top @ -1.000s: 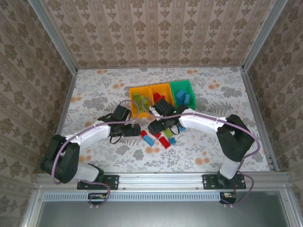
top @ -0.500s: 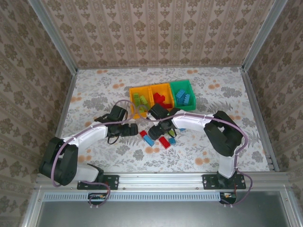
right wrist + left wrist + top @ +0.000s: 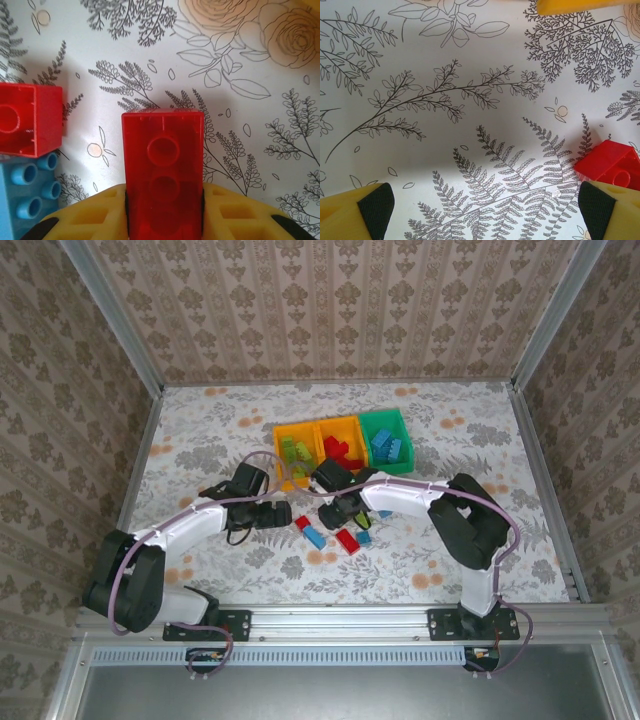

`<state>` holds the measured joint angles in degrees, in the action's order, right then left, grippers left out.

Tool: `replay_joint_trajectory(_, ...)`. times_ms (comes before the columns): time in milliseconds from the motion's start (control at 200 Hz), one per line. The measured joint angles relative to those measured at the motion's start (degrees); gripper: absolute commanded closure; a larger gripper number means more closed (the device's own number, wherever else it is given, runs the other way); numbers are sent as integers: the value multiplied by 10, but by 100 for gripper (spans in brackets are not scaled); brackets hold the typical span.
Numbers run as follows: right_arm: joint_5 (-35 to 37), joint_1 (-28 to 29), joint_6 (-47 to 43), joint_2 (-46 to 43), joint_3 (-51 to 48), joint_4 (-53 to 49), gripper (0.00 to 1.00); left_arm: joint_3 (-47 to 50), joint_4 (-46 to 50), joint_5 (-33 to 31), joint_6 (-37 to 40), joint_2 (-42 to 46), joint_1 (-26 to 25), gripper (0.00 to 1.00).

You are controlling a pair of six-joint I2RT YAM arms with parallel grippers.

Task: Sort the legos into containers by color

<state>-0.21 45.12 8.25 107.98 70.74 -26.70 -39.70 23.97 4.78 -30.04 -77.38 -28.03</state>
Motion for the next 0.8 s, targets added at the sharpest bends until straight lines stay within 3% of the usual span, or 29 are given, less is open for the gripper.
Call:
replay_joint_trajectory(120, -18, -28, 33, -38, -17, 30, 69, 0, -1, 4, 0, 0, 0, 2)
replay_joint_trajectory(380, -61, -155, 152, -53, 2, 110, 71, -6, -9, 15, -2, -14, -5, 2)
replay_joint_trajectory(580, -56, -161, 190, 26, 133, 88, 71, -22, -19, 21, -17, -29, -25, 2)
replay_joint_trajectory(800, -28, -169, 218, 87, 216, 43, 54, -43, -22, 30, -51, -55, -46, 2)
